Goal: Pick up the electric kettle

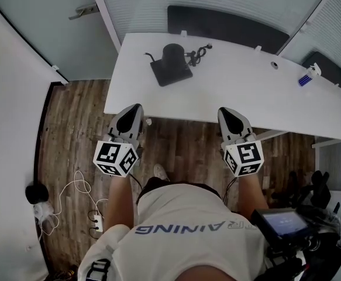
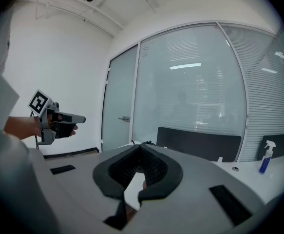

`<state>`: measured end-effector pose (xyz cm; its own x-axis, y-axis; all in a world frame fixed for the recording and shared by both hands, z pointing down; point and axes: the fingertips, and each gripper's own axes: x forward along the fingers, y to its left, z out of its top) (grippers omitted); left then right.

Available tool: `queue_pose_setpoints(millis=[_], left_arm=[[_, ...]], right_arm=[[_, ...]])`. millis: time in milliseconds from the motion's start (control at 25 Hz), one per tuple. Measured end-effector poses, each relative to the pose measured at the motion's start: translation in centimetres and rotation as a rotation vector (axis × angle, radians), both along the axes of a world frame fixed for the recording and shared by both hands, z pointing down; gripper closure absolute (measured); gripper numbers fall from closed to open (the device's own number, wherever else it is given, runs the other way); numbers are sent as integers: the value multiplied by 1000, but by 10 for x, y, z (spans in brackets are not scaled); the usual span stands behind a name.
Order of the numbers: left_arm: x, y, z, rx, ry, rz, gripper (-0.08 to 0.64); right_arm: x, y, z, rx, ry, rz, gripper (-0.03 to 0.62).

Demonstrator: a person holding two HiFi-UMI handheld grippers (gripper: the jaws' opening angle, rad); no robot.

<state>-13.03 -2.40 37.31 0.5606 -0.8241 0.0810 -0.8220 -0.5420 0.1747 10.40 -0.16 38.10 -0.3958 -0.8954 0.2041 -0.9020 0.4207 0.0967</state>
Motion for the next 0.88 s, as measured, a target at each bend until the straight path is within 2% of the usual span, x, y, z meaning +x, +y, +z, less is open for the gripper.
queue_pose_setpoints(millis=[280,560,720,880], left_arm=[[-54,-43,17,-45,16,33,541],[-84,-59,35,-76,43,43,541],[-88,-68,44,-103,48,53,541],[-76,-85,39,-87,33,70,541]], right_arm=[[-54,-44,6,-36,13,40,581],[-97,-64,30,-89,39,12,581],[-102,-80,27,-85,24,15,581],[-95,-97,32,-87,7,19,581]])
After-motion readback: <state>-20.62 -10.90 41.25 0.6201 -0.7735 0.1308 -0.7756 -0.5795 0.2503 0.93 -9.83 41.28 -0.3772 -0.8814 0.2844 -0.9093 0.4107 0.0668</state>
